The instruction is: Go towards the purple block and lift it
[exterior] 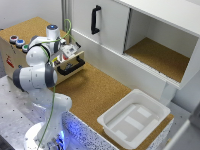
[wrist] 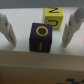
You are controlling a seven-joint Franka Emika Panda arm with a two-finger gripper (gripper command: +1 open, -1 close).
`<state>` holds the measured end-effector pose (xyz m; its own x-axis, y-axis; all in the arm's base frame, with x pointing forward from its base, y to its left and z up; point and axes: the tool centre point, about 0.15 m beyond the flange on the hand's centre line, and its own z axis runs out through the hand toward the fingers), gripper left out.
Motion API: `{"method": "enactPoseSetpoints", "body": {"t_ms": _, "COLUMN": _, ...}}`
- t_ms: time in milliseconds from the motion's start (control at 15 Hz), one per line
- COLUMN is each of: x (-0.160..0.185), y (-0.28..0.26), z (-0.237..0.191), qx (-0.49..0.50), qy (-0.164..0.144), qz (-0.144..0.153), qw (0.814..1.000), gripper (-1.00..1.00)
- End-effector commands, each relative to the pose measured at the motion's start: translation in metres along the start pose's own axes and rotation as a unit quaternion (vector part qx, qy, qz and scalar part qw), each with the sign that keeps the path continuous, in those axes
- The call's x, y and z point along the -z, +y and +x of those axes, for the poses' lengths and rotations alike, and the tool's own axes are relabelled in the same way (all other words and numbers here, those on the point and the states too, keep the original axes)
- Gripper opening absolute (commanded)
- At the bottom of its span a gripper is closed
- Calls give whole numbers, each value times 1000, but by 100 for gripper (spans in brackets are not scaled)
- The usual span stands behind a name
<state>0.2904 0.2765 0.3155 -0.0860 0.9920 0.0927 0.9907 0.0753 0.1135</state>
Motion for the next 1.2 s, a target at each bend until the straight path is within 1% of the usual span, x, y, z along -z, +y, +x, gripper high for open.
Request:
{"method": "enactPoseSetpoints", "body": {"t_ms": 0, "x": -11, "y": 15, "z": 4, "qx": 18, "qy": -5, "qz": 27, "qw": 999, "gripper": -100}}
{"method": "enactPoseSetpoints", "body": {"t_ms": 333, "x": 3, "y": 17, "z": 5, "qx": 15, "qy": -23, "qz": 19, "qw": 999, "gripper": -100}}
{"method": "enactPoseSetpoints", "body": {"t_ms": 467, "x": 21, "y": 22, "z": 8, "qx": 5, "qy": -28, "qz": 5, "qw": 1000, "gripper": -100}}
{"method": "enactPoseSetpoints", "body": {"t_ms": 533, "x": 37, "y": 28, "z": 13, "qx": 1, "qy": -31, "qz": -7, "qw": 999, "gripper": -100}}
{"method": "enactPoseSetpoints", "body": {"t_ms": 667, "x": 68, "y": 41, "z": 28, "qx": 5, "qy": -29, "qz": -32, "qw": 999, "gripper": -100}}
{"method": "enactPoseSetpoints", "body": {"t_ms": 800, "x": 91, "y": 53, "z": 48, "qx": 16, "qy": -23, "qz": -49, "qw": 998, "gripper": -100}}
{"method": "enactPoseSetpoints", "body": {"t_ms": 867, "x": 101, "y": 59, "z": 59, "qx": 22, "qy": -14, "qz": -52, "qw": 998, "gripper": -100}}
{"method": "enactPoseSetpoints", "body": {"t_ms": 1133, "x": 120, "y": 77, "z": 113, "qx": 52, "qy": -10, "qz": -55, "qw": 997, "gripper": -100}}
